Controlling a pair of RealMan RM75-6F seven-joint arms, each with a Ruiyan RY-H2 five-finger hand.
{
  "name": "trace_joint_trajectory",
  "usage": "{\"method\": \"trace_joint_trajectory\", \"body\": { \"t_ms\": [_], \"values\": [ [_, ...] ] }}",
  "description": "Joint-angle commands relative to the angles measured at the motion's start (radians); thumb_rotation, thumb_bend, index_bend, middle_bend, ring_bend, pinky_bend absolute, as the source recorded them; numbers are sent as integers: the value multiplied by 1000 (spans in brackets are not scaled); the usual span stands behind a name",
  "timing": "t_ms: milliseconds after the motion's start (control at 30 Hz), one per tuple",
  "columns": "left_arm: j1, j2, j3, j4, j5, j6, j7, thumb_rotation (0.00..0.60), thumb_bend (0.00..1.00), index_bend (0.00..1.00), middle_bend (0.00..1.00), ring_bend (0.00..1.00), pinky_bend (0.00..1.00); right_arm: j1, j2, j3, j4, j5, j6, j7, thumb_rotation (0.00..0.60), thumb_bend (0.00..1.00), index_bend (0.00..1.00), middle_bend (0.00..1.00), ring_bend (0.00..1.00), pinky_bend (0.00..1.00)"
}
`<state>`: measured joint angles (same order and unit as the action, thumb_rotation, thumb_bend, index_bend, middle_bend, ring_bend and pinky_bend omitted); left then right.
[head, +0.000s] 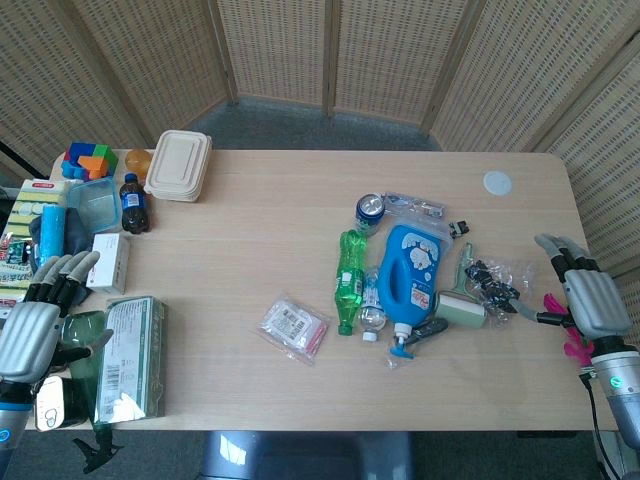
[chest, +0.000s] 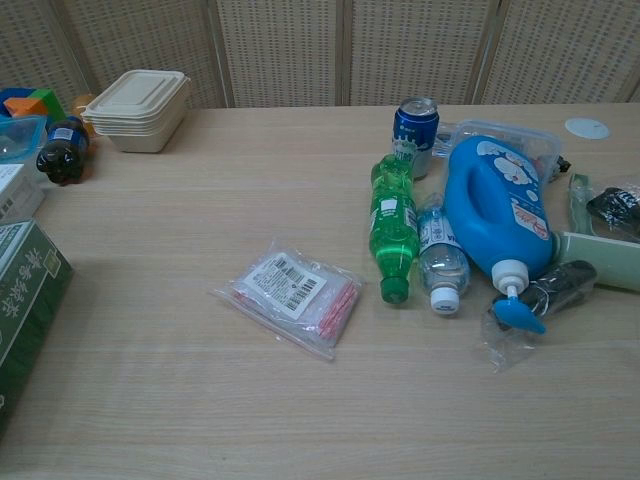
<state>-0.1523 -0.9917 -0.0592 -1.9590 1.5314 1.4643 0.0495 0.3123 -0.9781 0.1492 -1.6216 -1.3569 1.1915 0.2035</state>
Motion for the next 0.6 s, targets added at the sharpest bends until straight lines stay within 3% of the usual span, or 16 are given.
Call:
{"method": "trace_joint_trajectory", "body": {
  "t_ms": [33,600],
  "values": [
    [-3,-3,0,3,-4,-7,0,600,264,0,0,0,0,0,-2,-2,1,3,-4,1,315,213,60,67,0,0],
    [-22,-1,-7,-1,-4,-30,5,600,263,0,0,0,0,13,5,-9,8,14,-60,34,311,213,39,59,0,0]
  ]
}}
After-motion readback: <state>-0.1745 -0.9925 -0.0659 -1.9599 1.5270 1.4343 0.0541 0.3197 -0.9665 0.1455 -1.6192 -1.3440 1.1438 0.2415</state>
